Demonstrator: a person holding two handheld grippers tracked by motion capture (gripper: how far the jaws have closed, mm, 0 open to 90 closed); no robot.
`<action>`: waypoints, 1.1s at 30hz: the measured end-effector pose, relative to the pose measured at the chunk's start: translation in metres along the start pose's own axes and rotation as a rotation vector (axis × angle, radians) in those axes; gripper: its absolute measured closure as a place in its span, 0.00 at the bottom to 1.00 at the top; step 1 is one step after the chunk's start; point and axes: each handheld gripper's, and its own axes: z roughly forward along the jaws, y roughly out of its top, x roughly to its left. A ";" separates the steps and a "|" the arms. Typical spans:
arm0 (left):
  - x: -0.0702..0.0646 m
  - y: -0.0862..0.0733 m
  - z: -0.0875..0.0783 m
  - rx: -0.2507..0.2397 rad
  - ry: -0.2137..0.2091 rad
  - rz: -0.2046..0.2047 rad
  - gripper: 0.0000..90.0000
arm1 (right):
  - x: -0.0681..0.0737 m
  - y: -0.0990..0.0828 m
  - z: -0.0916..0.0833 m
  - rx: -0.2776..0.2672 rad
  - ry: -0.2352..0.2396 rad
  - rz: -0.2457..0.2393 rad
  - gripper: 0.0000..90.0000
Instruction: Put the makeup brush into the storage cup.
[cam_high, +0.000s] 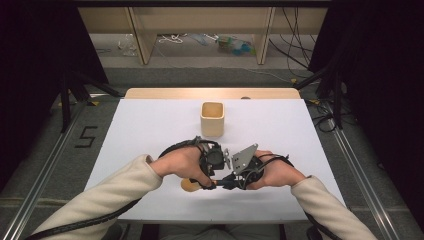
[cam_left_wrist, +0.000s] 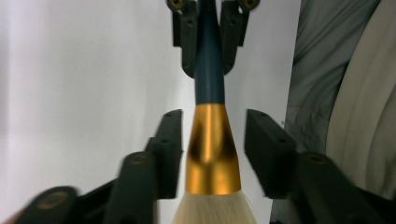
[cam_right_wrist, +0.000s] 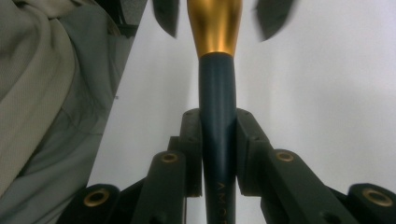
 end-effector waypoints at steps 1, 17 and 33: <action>0.001 0.000 -0.004 -0.027 0.011 -0.005 0.52 | 0.000 0.000 0.001 -0.001 -0.010 0.001 0.85; 0.014 -0.062 -0.048 -0.404 0.168 -0.169 0.28 | -0.006 -0.007 -0.011 -0.057 -0.071 0.068 0.85; 0.009 -0.148 -0.020 -0.799 0.207 -0.420 0.17 | -0.005 -0.016 -0.025 -0.201 -0.243 0.171 0.85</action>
